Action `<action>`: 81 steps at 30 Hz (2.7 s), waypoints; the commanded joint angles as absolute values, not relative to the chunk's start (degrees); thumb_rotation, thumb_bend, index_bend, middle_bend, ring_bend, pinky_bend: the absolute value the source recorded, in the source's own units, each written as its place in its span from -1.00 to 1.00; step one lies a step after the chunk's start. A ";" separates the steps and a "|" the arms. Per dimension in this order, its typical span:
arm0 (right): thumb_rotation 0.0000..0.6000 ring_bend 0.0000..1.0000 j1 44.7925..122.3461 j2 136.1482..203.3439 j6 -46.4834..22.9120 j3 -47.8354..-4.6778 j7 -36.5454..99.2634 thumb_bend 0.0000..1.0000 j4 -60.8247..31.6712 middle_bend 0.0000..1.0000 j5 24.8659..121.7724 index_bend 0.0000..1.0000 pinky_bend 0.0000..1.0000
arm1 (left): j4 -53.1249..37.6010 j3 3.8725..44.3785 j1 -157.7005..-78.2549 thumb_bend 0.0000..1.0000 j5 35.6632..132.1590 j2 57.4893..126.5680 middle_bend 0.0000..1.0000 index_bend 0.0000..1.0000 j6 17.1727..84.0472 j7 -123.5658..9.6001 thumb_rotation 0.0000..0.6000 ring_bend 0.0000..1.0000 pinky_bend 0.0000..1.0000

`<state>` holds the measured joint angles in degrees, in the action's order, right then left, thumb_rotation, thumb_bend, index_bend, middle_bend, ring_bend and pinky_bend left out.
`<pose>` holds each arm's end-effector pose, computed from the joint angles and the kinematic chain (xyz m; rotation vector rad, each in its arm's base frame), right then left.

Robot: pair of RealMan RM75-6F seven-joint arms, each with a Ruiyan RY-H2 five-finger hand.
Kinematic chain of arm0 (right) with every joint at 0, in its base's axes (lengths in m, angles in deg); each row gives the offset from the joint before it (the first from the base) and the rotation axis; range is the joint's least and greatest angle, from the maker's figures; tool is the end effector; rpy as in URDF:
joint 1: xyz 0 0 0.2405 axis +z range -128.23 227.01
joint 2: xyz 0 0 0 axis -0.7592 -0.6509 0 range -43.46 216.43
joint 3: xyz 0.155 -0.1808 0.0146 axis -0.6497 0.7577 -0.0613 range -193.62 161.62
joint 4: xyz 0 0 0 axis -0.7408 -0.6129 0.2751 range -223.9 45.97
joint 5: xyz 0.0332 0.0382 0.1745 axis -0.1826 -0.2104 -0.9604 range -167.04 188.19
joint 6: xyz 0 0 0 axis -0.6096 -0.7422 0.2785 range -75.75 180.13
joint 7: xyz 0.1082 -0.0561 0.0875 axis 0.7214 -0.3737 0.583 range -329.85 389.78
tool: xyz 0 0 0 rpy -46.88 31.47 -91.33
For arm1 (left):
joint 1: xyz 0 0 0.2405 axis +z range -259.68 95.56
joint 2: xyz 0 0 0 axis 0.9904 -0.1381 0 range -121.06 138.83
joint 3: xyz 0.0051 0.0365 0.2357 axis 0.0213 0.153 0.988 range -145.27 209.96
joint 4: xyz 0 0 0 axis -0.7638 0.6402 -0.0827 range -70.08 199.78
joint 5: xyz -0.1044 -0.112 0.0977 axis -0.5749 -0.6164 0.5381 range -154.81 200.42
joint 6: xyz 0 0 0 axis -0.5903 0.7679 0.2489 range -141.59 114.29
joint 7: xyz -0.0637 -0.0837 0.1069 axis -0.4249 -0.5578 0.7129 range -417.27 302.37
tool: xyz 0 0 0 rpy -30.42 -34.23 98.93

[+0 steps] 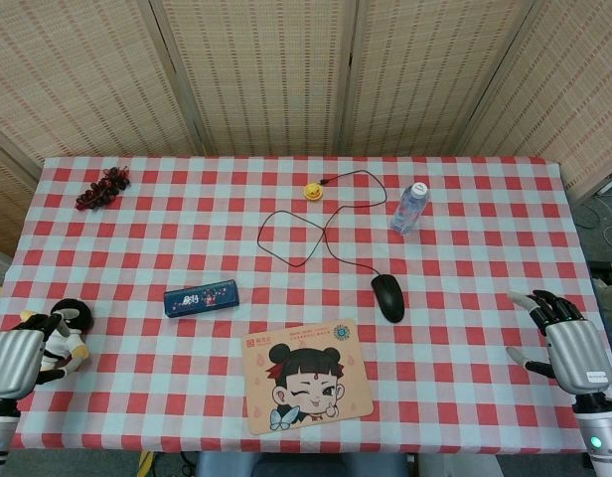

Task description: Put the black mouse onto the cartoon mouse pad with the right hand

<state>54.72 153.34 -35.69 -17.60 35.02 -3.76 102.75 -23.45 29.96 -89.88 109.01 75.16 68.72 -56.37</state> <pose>-0.2847 -0.1822 0.1701 1.4612 -0.8466 0.9908 -0.2871 0.1974 0.1645 -1.4591 -0.8695 -0.8736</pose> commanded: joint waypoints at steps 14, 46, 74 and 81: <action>1.00 -0.16 56.50 153.35 -32.92 -18.10 35.54 -1.00 -3.43 -0.07 102.38 -0.52 0.27 | -23.35 30.31 -89.59 -0.81 108.67 75.07 0.01 -0.23 68.72 -57.25 1.00 -0.25 0.06; 1.00 1.00 70.03 158.44 -5.41 -19.71 12.64 0.95 1.98 1.00 84.42 -0.58 1.00 | -23.96 29.99 -89.57 -0.81 108.25 73.82 0.01 -0.23 68.79 -59.48 1.00 -0.25 0.07; 1.00 1.00 75.85 166.28 -0.83 -19.09 5.30 0.95 -1.48 1.00 75.31 -0.59 1.00 | -24.12 29.80 -89.59 -0.81 107.43 73.44 0.01 -0.23 68.39 -59.92 1.00 -0.25 0.07; 1.00 1.00 76.67 167.01 -0.85 -18.78 5.36 0.95 -0.76 1.00 75.81 -0.59 1.00 | -24.17 29.66 -89.50 -0.81 107.25 73.33 0.01 -0.23 68.56 -59.96 1.00 -0.25 0.07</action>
